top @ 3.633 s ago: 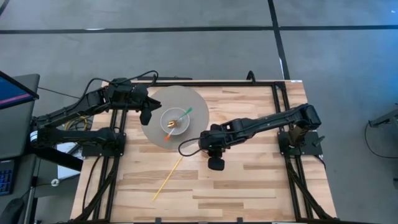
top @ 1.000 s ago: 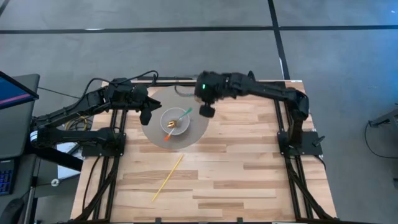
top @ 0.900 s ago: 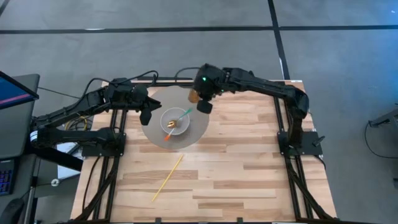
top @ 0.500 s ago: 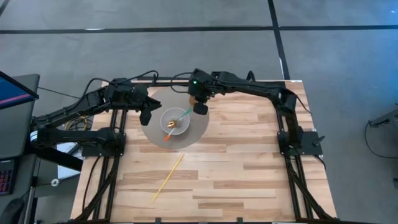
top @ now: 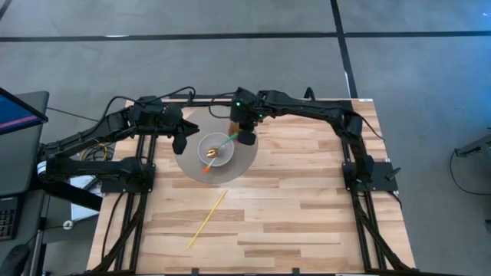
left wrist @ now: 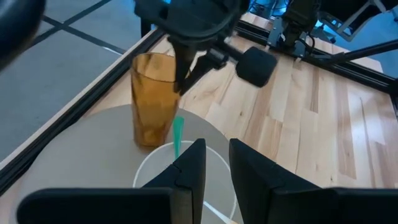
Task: Pick & Place Utensil
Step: Put the cup to the top right of the bowl on the table placemat
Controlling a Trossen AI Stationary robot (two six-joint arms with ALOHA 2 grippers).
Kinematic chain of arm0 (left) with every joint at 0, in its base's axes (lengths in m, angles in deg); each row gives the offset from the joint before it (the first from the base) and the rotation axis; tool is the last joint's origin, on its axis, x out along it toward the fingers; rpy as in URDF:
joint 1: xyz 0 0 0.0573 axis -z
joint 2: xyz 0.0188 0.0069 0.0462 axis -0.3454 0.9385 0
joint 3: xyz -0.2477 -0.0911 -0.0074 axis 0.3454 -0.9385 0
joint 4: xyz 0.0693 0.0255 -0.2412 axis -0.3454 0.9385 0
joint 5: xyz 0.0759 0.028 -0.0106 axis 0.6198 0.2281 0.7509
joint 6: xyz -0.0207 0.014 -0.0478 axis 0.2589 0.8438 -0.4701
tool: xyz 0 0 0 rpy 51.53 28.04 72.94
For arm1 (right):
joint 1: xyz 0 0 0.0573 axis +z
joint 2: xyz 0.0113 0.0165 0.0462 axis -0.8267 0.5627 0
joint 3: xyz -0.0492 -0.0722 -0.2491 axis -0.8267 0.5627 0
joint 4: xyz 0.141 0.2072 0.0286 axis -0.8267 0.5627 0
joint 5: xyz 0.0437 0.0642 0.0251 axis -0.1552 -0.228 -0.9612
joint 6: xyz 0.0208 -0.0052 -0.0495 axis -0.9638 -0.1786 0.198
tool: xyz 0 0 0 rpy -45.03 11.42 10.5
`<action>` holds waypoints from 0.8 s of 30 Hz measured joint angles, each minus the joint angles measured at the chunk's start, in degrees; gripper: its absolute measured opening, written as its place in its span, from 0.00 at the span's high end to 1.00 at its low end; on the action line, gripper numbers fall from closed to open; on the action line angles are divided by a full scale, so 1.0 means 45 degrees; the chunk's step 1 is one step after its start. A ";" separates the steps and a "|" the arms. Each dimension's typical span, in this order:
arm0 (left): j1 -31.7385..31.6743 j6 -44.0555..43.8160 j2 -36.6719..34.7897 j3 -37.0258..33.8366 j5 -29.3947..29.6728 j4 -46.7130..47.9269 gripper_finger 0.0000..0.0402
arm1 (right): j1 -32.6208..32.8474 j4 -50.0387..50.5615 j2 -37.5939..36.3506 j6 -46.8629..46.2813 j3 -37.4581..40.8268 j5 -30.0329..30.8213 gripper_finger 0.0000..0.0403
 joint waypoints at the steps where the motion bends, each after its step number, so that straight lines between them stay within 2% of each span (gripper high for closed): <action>1: 0.0000 -0.0012 0.0000 0.0000 0.0000 0.0002 0.82 | -0.0001 -0.0238 0.0071 0.0034 0.0000 -0.0007 0.93; 8: 0.0000 -0.0022 0.0000 0.0000 -0.0002 -0.0027 0.82 | -0.0002 -0.0203 -0.0016 0.0752 0.0005 0.0336 0.86; 18: 0.0000 -0.0027 0.0000 0.0000 -0.0002 -0.0032 0.82 | 0.0061 -0.0522 -0.0066 0.0759 -0.0019 0.0331 0.75; 24: 0.0000 -0.0023 0.0000 0.0000 -0.0002 -0.0032 0.82 | 0.0124 0.0646 -0.0066 0.0758 -0.1402 0.0366 0.73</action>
